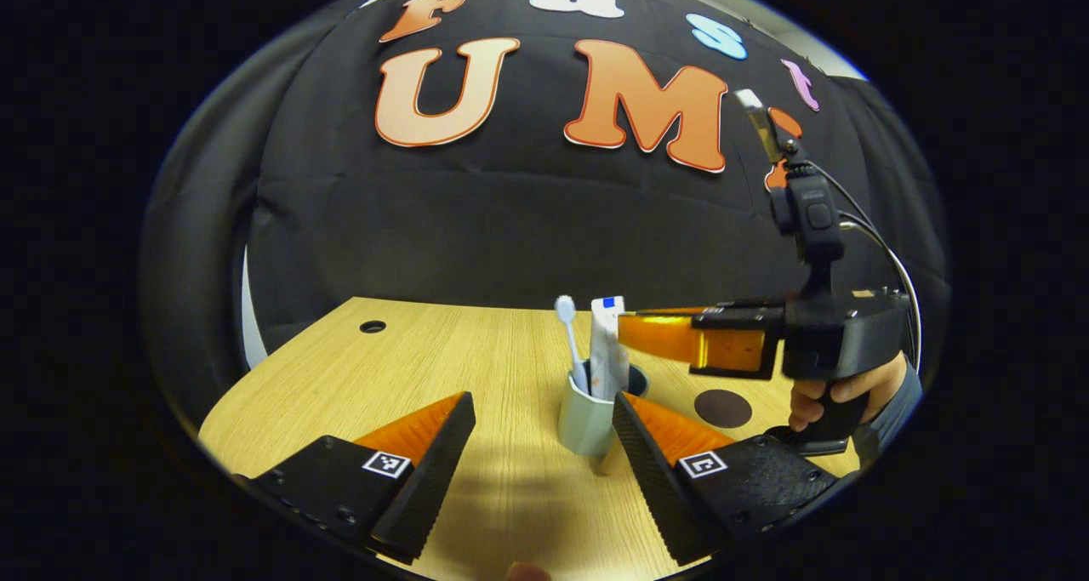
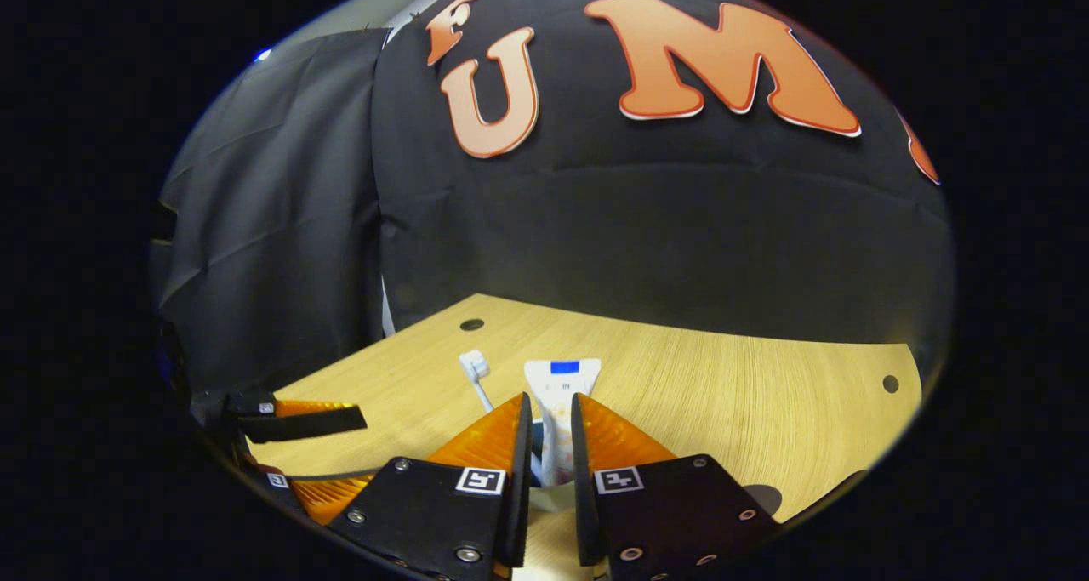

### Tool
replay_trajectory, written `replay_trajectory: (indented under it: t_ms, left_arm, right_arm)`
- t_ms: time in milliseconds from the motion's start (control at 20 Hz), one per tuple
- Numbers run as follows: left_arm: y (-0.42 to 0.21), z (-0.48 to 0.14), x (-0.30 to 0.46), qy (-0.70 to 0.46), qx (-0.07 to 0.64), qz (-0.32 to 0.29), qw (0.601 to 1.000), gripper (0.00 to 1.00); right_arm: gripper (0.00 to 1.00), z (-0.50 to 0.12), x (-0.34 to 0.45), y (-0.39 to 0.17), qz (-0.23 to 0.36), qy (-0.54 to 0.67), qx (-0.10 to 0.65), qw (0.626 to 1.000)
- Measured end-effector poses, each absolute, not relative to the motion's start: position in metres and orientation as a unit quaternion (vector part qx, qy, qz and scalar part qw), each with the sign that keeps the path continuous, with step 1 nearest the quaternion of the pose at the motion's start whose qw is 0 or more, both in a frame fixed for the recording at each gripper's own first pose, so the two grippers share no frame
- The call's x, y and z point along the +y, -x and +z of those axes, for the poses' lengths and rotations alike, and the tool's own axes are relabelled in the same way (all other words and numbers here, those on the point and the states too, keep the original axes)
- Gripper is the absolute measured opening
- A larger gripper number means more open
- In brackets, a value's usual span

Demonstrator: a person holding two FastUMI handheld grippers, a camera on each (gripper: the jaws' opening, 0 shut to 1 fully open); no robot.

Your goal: Put the toothbrush and toothpaste on the desktop into the cup, then pick up the cup and place it on the coaster on the desktop.

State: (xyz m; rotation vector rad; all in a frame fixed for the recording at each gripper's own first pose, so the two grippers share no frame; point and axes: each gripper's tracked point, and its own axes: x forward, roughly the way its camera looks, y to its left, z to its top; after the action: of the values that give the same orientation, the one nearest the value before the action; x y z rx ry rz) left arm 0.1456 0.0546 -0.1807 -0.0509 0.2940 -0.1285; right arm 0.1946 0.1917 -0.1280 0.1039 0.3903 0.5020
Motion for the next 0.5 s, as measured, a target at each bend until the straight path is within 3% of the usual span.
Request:
replay_trajectory:
  t_ms: [250,400,500]
  left_arm:
    - [-0.143,-0.189,0.025,0.036,0.180,-0.080,0.980,0.98]
    - [-0.153,-0.200,0.017,0.034,0.198,-0.078,0.977,0.98]
    - [-0.162,-0.208,0.014,0.041,0.217,-0.077,0.972,0.98]
  right_arm:
    - [0.25,-0.076,0.159,-0.180,0.233,-0.066,0.147,0.959]
    - [0.46,-0.058,0.131,-0.162,0.222,-0.046,0.126,0.966]
    - [0.68,-0.048,0.115,-0.153,0.214,-0.031,0.112,0.970]
